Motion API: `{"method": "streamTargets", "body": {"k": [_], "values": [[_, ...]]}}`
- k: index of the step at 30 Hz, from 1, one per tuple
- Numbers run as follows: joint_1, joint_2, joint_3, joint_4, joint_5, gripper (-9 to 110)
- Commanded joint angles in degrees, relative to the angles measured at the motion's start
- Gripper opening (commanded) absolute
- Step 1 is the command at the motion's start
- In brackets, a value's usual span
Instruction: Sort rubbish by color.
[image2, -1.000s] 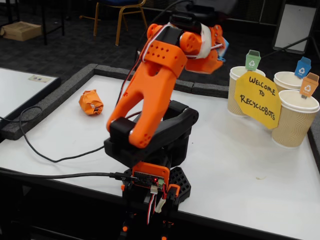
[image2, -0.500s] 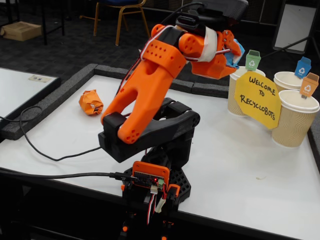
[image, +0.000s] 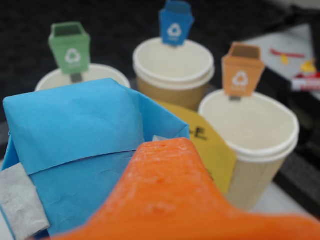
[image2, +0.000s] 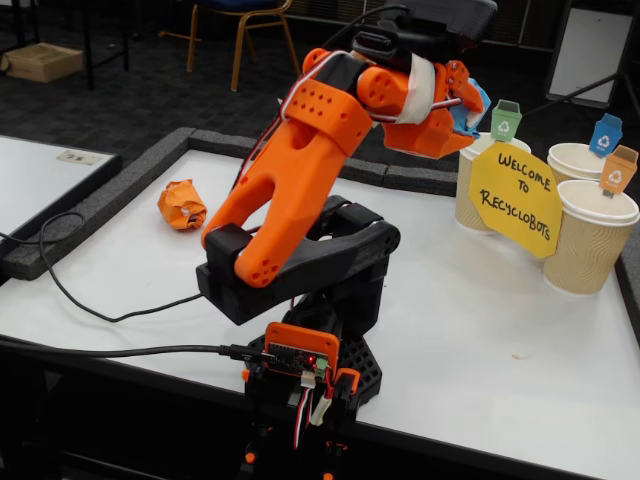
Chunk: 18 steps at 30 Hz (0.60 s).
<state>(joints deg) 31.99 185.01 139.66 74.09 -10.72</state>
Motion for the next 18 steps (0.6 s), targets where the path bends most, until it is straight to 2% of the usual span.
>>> {"method": "streamTargets", "body": {"k": [1, 18], "values": [[1.4, -3.1, -3.0, -3.2, -0.9, 0], [3.6, -44.6, -22.9, -19.3, -0.9, 0]]}}
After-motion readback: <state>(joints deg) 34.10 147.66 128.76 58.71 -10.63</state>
